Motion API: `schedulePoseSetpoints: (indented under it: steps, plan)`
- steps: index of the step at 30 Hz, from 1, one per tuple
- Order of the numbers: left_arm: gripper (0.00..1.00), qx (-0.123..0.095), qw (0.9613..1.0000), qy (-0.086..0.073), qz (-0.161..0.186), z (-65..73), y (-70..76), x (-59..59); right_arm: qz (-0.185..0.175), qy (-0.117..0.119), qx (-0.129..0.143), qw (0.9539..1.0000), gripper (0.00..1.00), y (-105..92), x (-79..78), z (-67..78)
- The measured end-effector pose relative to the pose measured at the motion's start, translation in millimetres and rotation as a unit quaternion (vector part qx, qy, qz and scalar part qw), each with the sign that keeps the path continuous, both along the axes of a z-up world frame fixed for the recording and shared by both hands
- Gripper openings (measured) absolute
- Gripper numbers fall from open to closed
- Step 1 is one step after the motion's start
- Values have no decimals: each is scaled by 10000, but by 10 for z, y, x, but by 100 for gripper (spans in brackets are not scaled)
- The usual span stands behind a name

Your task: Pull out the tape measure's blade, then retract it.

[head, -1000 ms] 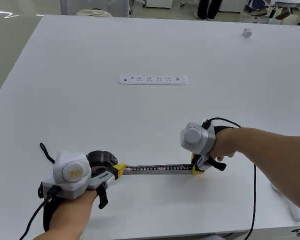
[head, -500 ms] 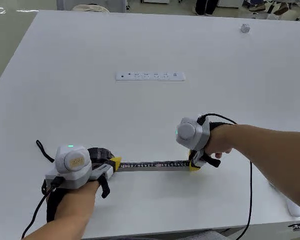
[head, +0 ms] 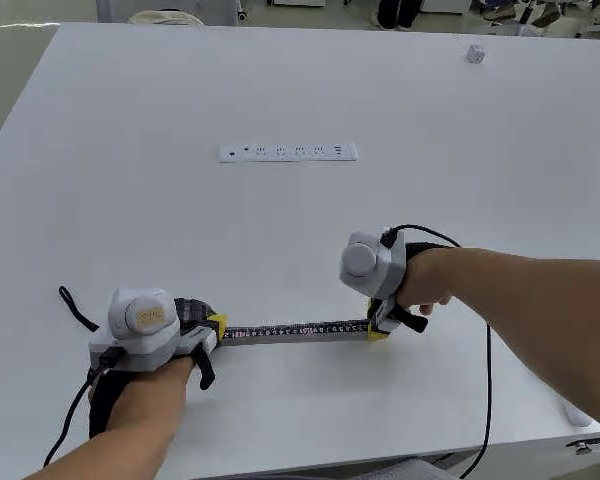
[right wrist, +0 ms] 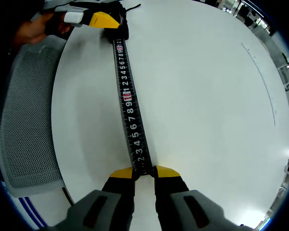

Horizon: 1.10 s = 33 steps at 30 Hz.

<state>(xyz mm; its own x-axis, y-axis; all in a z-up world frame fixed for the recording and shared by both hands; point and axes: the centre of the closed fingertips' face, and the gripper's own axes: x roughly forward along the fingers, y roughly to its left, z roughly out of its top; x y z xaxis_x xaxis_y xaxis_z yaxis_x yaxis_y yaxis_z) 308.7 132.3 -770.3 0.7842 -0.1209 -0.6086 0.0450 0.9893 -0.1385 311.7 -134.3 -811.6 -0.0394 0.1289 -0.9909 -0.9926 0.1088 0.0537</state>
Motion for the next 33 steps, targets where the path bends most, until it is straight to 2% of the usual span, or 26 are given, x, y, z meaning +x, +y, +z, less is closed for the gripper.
schedulePoseSetpoints:
  steps: [2, 6, 14, 24, 33]
  plan:
    - [61, -3, 10000, 6, -11, -3, 14, -7, 1, -1, 21, 10000, 15, -1, 2, -1]
    - [61, 14, 9999, 127, -25, -17, 28, -11, -5, 4, 45, 10000, 15, 0, 4, -3]
    - [59, 128, 9998, 123, -110, -25, 37, -2, -3, -41, 34, 10000, 15, 6, 3, -1]
    - [59, 58, 9998, 101, -136, -18, 39, 3, -19, -83, 43, 10000, 15, 11, 3, 5]
    - [58, 33, 9997, 169, -155, -16, 38, 12, 19, -79, 141, 9999, 15, 24, -2, 7]
